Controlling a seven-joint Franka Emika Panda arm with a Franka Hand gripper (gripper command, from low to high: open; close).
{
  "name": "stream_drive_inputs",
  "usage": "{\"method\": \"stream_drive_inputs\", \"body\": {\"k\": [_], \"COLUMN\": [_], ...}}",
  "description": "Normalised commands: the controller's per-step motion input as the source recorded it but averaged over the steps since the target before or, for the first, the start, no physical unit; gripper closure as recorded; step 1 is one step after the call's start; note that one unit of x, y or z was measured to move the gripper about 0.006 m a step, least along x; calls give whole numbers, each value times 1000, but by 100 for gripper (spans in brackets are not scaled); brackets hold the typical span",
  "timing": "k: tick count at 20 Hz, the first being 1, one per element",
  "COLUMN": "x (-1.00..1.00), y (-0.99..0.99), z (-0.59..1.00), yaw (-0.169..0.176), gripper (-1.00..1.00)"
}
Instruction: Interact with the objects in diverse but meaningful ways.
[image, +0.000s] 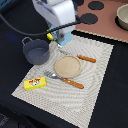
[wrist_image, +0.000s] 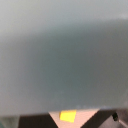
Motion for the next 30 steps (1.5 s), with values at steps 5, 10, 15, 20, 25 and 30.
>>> {"method": "stream_drive_inputs", "body": {"k": [5,10,15,20,25,30], "x": [859,830,678,496,409,343], "y": [511,473,496,530,454,385], "z": [165,3,-149,-235,-222,-233], "yaw": [0,0,0,0,3,0], "gripper": [100,100,100,100,100,-100]}}
